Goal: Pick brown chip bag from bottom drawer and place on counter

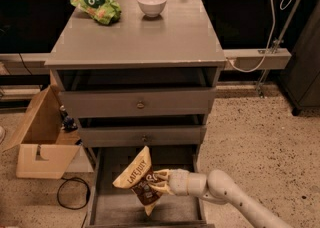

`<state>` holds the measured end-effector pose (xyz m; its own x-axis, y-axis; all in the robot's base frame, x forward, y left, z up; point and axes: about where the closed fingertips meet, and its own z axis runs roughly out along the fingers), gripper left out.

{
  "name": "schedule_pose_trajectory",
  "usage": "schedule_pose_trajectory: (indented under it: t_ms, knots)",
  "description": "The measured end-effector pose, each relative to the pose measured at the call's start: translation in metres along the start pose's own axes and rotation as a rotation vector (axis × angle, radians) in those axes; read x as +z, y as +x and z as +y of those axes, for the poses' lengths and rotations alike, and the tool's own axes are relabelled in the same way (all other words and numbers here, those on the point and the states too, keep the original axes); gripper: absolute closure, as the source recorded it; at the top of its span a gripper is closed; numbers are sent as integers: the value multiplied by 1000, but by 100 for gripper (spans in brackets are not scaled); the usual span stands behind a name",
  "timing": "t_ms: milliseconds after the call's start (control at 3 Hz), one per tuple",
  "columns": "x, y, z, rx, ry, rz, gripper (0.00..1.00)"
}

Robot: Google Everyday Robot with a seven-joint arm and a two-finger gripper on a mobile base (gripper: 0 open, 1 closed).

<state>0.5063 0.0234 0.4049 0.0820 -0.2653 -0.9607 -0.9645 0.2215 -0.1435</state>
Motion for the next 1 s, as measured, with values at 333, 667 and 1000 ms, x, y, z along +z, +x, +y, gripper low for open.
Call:
schedule_pose_trajectory:
  t_ms: [333, 667, 1000]
  knots:
    - [-5, -50, -26, -48, 24, -35, 100]
    - [-20, -119, -54, -133, 66, -6, 100]
    - [-32, -185, -71, -218, 98, 49, 100]
